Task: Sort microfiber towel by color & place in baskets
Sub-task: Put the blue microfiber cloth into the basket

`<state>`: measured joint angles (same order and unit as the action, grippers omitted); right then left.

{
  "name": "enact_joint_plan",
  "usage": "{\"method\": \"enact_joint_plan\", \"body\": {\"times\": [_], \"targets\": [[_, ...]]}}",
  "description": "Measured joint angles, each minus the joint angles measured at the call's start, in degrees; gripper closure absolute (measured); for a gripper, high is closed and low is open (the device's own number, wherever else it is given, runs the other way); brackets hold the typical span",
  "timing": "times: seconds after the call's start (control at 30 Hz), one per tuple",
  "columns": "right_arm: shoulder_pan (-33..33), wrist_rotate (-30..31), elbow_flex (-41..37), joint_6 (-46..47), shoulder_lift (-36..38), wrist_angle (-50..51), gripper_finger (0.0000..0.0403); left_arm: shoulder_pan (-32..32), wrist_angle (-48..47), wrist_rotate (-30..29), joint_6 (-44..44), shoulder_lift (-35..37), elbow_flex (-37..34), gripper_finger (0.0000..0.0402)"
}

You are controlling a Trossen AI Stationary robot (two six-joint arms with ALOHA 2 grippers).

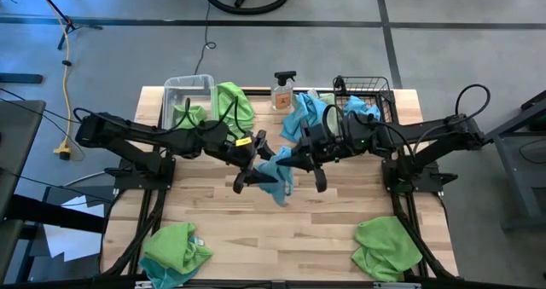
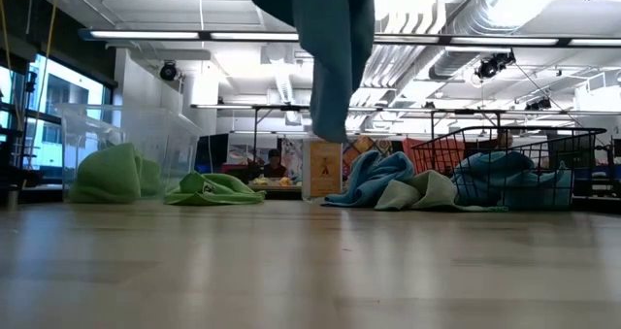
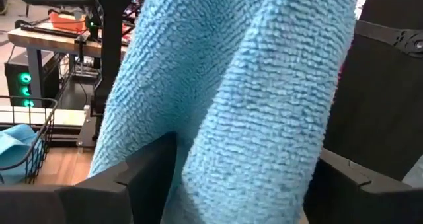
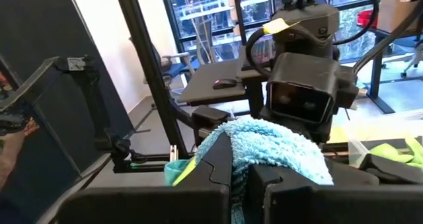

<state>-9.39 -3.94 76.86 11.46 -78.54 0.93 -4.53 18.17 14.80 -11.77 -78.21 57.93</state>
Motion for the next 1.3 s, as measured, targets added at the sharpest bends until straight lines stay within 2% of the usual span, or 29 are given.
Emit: {"method": "enact_joint_plan", "body": {"times": [0.07, 0.13, 0.27, 0.33, 0.5, 0.63, 0.73, 0.87, 1.03, 1.1, 1.2, 1.3], "targets": [[0.0, -0.4, 0.0, 0.0, 0.0, 0.0, 0.0403, 0.0, -0.1, 0.0, 1.0, 0.2, 0.0, 0.0167], [0.0, -0.4, 0.0, 0.3, 0.0, -0.3, 0.0403, 0.0, -0.7, -0.1, 2.1, 0.3, 0.0, 0.0209], [0.0, -0.7, 0.0, 4.0, 0.0, -2.6, 0.0403, 0.0, -3.8, -1.4, 3.4, 0.3, 0.0, 0.0345], [0.0, -0.6, 0.0, 5.6, 0.0, -2.3, 0.0402, 0.0, -4.2, -1.6, 3.4, 0.3, 0.0, 0.0385], [0.2, 1.4, 0.0, 11.3, 0.0, -2.0, 0.0375, 0.7, -4.6, -3.4, 2.9, 0.6, 0.0, 0.0398], [0.4, 1.5, 0.0, 15.2, 0.6, -1.8, 0.0307, 2.8, -7.5, -3.5, 1.9, 3.2, 0.0, 0.0400], [0.4, 2.1, 0.0, 14.1, 2.2, 0.8, 0.0250, 4.8, -12.4, -3.6, 1.8, 6.8, 0.0, 0.0401], [0.4, 7.5, 0.0, 11.2, 5.1, 6.9, 0.0193, 8.5, -20.0, -3.6, -3.1, 11.8, 0.1, 0.0401], [0.4, 13.6, 0.0, 8.5, 7.7, 14.9, 0.0175, 12.6, -27.9, -3.8, -11.9, 15.4, 0.1, 0.0401], [0.4, 13.8, 0.0, 8.8, 7.9, 16.5, 0.0175, 13.6, -30.4, -5.9, -12.5, 16.5, 0.1, 0.0401], [0.0, 13.2, 0.0, 9.0, 7.8, 18.3, 0.0174, 14.1, -33.3, -12.2, -11.4, 17.6, 0.1, 0.0401], [-0.2, 12.9, 0.0, 7.3, 7.0, 20.0, 0.0174, 14.0, -33.8, -13.9, -8.8, 18.2, 0.4, 0.0401]]}}
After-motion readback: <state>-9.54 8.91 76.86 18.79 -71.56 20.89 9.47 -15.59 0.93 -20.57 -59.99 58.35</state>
